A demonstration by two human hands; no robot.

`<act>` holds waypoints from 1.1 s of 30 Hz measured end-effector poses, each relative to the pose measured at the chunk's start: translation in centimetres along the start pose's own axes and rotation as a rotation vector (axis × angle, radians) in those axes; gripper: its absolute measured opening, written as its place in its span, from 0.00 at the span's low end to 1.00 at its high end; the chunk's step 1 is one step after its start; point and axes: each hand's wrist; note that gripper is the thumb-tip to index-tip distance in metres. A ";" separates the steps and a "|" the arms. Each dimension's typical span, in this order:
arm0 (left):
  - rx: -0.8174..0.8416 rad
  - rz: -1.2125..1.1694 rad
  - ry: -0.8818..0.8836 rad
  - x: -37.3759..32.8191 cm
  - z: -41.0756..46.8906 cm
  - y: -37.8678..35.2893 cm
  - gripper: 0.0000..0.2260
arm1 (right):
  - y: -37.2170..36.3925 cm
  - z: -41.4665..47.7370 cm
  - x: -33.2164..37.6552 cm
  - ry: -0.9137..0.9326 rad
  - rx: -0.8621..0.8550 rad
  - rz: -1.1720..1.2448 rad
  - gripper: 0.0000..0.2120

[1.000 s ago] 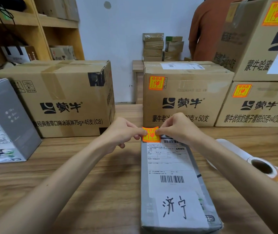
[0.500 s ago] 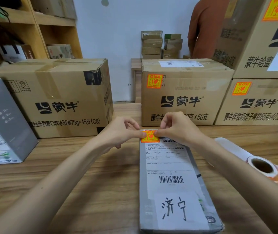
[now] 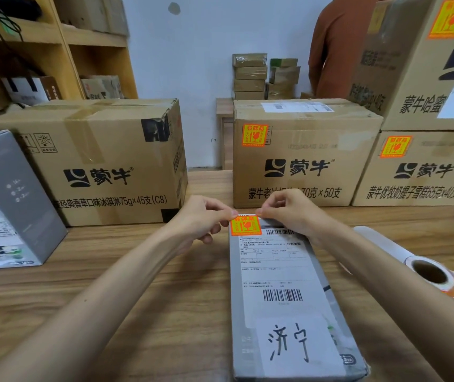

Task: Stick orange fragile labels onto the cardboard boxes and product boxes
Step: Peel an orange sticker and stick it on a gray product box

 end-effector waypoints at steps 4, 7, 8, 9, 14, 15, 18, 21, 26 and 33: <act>0.029 0.049 -0.013 0.2 -1.0 -0.1 0.11 | 0.5 -0.7 0.0 0.044 -0.001 -0.109 0.17; 0.080 0.038 0.005 0.7 -1.7 0.0 0.15 | 0.3 -1.7 -0.1 0.050 0.015 -0.223 0.27; 0.099 0.033 0.000 0.8 -1.9 -0.1 0.16 | 0.2 -1.9 -0.2 0.053 0.030 -0.226 0.27; 0.109 0.026 -0.010 0.9 -1.9 -0.1 0.15 | 0.0 -2.1 -0.2 0.058 0.046 -0.221 0.26; 0.159 -0.009 -0.045 1.1 -2.3 0.2 0.14 | 0.1 -2.2 -0.8 0.064 0.079 -0.128 0.20; 0.178 -0.013 -0.044 1.0 -2.3 0.3 0.14 | 0.2 -2.2 -0.8 0.060 0.081 -0.115 0.20; 0.205 -0.004 -0.019 0.7 -2.3 0.6 0.13 | 0.2 -2.0 -0.6 0.047 0.079 -0.123 0.19; 0.182 -0.016 0.001 0.7 -2.0 0.2 0.12 | -0.2 -1.5 -0.8 0.023 0.048 -0.029 0.16; 0.079 -0.088 0.005 1.2 -1.6 -0.7 0.07 | -1.3 -0.5 -1.3 0.012 -0.056 0.044 0.13; 0.010 -0.030 -0.015 1.4 -2.1 -0.8 0.08 | -0.3 -1.6 -1.0 -0.010 -0.050 -0.065 0.22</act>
Point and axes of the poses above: each hand's wrist, its own z-axis towards the middle knuckle, its own y-axis out of the back of the hand, x = y × z, and after that the axes turned 1 degree about x, right-handed
